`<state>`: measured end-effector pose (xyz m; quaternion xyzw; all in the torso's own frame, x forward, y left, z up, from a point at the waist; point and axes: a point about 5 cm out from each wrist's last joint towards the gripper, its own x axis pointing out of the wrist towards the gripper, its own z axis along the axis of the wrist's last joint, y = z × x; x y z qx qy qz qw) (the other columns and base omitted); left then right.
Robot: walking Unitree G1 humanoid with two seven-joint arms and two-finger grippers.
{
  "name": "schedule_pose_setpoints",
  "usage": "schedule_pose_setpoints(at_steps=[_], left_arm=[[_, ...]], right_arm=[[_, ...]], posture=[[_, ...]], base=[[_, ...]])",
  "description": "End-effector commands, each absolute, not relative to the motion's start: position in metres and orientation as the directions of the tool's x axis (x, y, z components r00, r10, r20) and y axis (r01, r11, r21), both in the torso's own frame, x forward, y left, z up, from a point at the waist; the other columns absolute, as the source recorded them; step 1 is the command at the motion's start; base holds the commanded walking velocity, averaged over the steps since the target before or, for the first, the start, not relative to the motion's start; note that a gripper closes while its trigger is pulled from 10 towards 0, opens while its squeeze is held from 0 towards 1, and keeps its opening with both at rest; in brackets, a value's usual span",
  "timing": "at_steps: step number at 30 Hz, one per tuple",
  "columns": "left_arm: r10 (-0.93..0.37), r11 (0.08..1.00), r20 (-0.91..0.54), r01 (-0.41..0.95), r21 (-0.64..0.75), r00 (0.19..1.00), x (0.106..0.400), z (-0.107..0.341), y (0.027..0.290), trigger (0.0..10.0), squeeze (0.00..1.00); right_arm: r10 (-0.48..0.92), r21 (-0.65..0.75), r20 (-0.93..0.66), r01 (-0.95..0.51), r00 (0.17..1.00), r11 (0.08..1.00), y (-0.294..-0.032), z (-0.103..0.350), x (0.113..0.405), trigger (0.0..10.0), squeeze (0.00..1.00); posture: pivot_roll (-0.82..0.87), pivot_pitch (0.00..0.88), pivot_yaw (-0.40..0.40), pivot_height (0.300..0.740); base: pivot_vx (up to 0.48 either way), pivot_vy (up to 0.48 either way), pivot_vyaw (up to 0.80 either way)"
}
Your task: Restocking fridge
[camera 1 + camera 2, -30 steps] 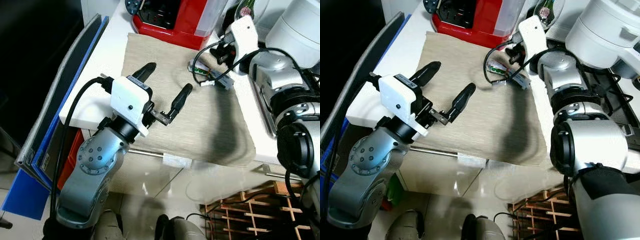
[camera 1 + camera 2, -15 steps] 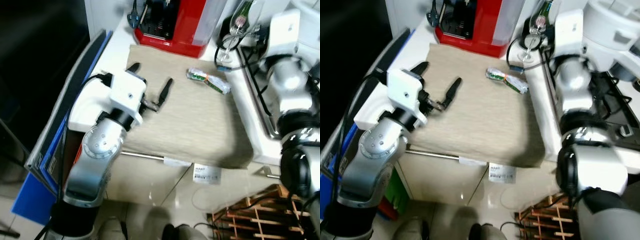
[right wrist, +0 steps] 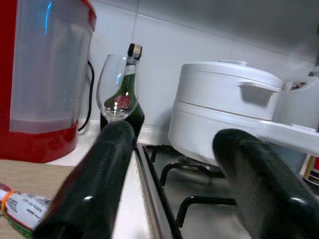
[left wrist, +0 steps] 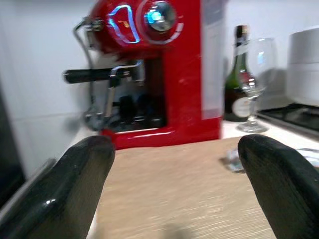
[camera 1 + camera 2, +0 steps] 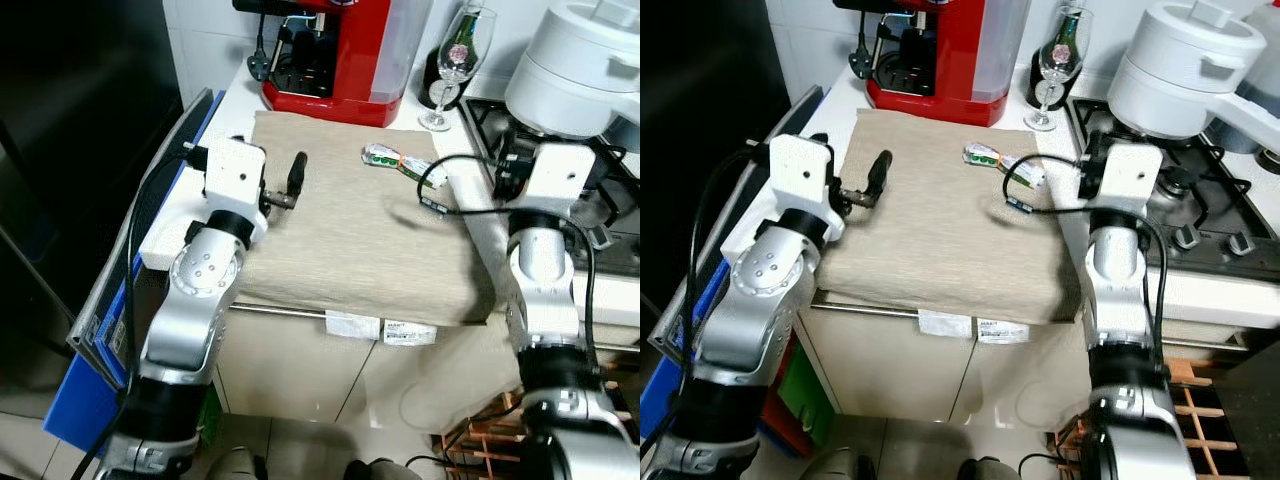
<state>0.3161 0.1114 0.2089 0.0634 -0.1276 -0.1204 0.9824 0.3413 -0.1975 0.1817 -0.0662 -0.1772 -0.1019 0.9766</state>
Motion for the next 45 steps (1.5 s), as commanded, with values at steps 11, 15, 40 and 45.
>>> schedule_pose_setpoints(at_steps=[11, 15, 40, 45], left_arm=[[-0.229, 0.969, 0.219, 0.202, 0.14, 0.948, 0.32, 0.206, 0.113, 10.0, 0.0], [-0.232, 0.969, 0.221, 0.205, 0.14, 0.947, 0.32, 0.207, 0.113, 10.0, 0.0], [-0.134, 0.98, 0.157, 0.107, 0.169, 0.978, 0.273, 0.199, 0.149, 10.0, 0.0], [-0.116, 0.98, 0.149, 0.089, 0.178, 0.982, 0.267, 0.2, 0.152, 10.0, 0.0]], right_arm=[[-0.08, -0.063, 0.281, 0.101, 0.956, 0.993, -0.196, 0.193, 0.35, 10.0, 1.0], [-0.08, -0.055, 0.248, 0.096, 0.965, 0.994, -0.203, 0.196, 0.357, 10.0, 1.0], [0.15, -0.448, -0.119, -0.188, 0.981, 0.874, -0.21, 0.229, 0.414, 10.0, 0.0], [0.187, -0.478, -0.198, -0.261, 0.962, 0.839, -0.208, 0.224, 0.414, 10.0, 0.0]], posture=[[-0.03, 0.0, -0.031, 0.74], [-0.02, 0.0, -0.033, 0.74], [0.15, 0.117, -0.117, 0.74], [0.18, 0.132, -0.134, 0.74]], base=[[0.0, 0.0, 0.0], [0.0, 0.0, 0.0], [0.0, 0.0, 0.0], [0.0, 0.0, 0.0]])
